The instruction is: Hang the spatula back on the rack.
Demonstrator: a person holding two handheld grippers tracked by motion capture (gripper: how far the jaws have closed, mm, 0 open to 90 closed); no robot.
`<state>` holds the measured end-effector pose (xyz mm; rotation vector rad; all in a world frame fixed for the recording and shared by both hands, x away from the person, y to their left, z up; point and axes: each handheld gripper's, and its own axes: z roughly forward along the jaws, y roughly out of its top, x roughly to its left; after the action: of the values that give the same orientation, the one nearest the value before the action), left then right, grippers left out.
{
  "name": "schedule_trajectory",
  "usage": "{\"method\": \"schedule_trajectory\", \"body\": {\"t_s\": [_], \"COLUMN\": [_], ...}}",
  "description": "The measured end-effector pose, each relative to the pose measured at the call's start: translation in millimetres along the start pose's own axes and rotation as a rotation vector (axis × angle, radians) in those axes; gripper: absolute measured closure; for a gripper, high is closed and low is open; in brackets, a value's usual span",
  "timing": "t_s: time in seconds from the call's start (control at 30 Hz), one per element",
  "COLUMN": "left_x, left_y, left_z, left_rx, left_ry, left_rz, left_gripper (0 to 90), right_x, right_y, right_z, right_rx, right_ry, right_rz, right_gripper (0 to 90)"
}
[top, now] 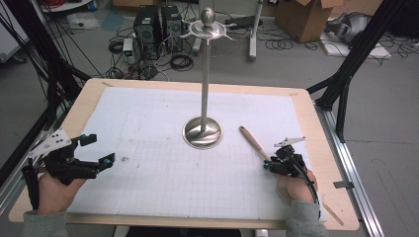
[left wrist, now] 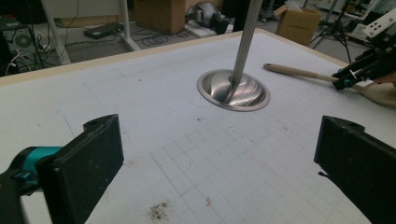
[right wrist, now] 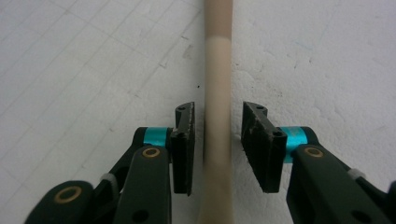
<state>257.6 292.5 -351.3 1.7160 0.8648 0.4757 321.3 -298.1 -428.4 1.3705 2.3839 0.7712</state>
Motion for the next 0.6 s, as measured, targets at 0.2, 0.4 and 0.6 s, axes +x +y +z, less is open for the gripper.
{"method": "schedule_trajectory", "body": {"t_s": [0.2, 0.4, 0.6], "left_x": [0.0, 0.4, 0.1], "left_y": [0.2, 0.2, 0.3], "left_z": [-0.3, -0.7, -0.5], "left_rx": [0.000, 0.000, 0.000], "left_ry": [-0.001, 0.000, -0.001], "left_rz": [0.002, 0.001, 0.001], "left_gripper": [1.7, 1.7, 1.7], "right_x": [0.3, 0.2, 0.5], "right_y": [-0.4, -0.3, -0.2], "right_z": [-0.6, -0.7, -0.9], "right_rx": [0.000, 0.000, 0.000], "right_ry": [0.008, 0.010, 0.011], "right_rz": [0.000, 0.021, 0.024], "right_gripper": [75.9, 77.6, 77.9]}}
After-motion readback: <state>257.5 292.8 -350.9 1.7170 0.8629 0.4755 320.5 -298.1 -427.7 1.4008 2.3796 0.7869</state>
